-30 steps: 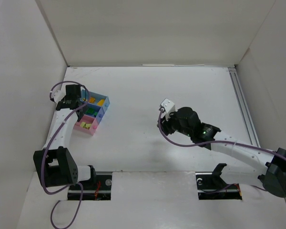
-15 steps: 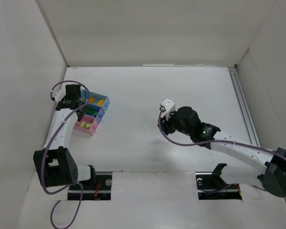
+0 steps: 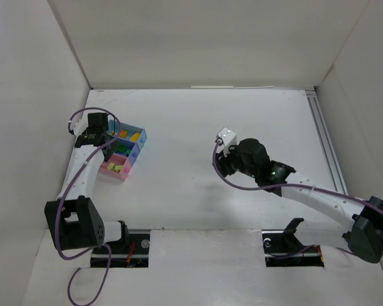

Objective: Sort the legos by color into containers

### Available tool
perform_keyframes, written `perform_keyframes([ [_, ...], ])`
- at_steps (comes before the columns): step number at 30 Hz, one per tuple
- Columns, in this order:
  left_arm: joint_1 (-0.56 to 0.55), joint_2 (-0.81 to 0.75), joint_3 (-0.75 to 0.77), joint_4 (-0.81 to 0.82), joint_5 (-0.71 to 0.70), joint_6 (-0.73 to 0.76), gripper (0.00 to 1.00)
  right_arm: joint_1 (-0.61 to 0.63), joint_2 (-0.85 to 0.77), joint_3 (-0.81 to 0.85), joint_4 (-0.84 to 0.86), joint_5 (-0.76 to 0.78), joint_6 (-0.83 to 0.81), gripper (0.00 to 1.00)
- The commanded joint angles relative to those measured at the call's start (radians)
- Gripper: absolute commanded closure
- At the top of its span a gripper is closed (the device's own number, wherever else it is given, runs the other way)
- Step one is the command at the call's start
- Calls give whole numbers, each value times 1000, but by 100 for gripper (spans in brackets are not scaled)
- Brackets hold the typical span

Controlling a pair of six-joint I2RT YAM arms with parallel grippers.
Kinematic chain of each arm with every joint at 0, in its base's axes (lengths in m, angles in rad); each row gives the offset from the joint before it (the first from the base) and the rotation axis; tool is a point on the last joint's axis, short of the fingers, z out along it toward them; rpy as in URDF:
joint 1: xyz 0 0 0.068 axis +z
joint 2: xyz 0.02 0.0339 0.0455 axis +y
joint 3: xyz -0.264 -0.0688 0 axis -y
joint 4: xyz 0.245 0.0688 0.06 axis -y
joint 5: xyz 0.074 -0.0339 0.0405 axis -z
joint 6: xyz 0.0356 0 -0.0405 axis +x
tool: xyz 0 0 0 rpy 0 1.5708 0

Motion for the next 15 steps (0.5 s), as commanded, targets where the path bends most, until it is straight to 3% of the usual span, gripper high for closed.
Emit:
perform_keyframes([
  [1,-3,-23,20,9,-4,15,100,-15,7,51,21,-22,13,76],
  [15,-3,4,20,-17,-28,-6,100,-33,16,60,30,-50,13,76],
])
